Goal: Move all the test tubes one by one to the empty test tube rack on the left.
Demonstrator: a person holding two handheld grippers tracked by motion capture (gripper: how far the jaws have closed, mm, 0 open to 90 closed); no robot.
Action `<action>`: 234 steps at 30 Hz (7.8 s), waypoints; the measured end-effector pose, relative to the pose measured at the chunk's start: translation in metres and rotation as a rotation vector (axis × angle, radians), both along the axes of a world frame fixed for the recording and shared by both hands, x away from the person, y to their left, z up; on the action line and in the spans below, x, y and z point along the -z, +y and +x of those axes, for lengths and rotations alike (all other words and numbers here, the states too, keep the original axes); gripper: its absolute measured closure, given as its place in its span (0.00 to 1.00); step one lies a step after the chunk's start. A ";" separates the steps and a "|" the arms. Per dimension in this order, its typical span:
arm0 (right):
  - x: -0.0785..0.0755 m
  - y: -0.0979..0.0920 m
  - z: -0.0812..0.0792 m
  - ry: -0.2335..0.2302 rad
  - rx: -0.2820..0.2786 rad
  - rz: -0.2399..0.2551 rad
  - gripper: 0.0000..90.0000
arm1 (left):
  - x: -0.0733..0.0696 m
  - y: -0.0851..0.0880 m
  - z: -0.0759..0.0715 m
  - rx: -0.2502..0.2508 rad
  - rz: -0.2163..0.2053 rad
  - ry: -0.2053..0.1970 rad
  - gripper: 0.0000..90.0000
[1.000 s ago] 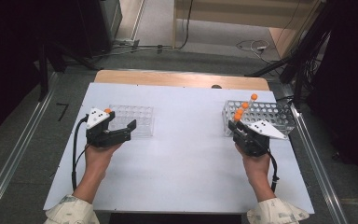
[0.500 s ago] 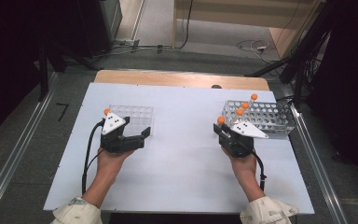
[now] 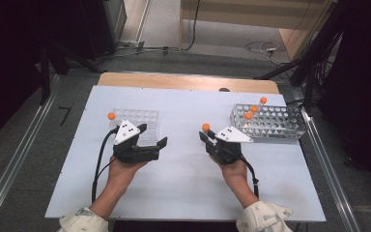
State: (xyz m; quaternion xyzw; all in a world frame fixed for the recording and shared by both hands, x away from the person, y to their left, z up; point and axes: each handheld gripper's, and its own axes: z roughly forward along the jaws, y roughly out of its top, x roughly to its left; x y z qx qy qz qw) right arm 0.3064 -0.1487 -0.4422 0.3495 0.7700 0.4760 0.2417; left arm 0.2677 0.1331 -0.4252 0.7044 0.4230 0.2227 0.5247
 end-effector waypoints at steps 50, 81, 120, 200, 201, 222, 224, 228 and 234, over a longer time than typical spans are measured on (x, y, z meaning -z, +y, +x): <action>0.011 0.083 -0.026 0.072 -0.272 0.015 0.72 | 0.006 -0.010 -0.006 0.173 -0.018 -0.029 0.78; 0.007 -0.011 -0.018 0.104 -0.094 -0.021 0.20 | -0.047 0.058 0.017 -0.098 -0.007 -0.096 0.79; 0.010 -0.034 -0.017 0.127 -0.033 0.026 0.10 | -0.009 0.087 0.046 -0.300 0.109 -0.073 0.79; 0.006 -0.100 0.029 0.027 0.302 0.087 0.20 | 0.012 0.024 0.001 -0.168 0.004 -0.062 0.11; 0.006 -0.100 0.031 0.025 0.307 0.091 0.21 | 0.013 0.023 0.001 -0.167 0.015 -0.065 0.11; 0.022 -0.100 0.058 0.018 0.357 0.072 0.64 | 0.017 0.025 0.004 -0.184 0.027 -0.056 0.11; 0.024 -0.099 0.059 0.015 0.361 0.066 0.67 | 0.017 0.025 0.005 -0.182 0.027 -0.055 0.11; 0.026 -0.100 0.062 0.010 0.373 0.077 0.70 | 0.018 0.024 0.005 -0.179 0.028 -0.053 0.11; 0.027 -0.101 0.063 0.004 0.384 0.080 0.79 | 0.018 0.024 0.005 -0.178 0.032 -0.051 0.11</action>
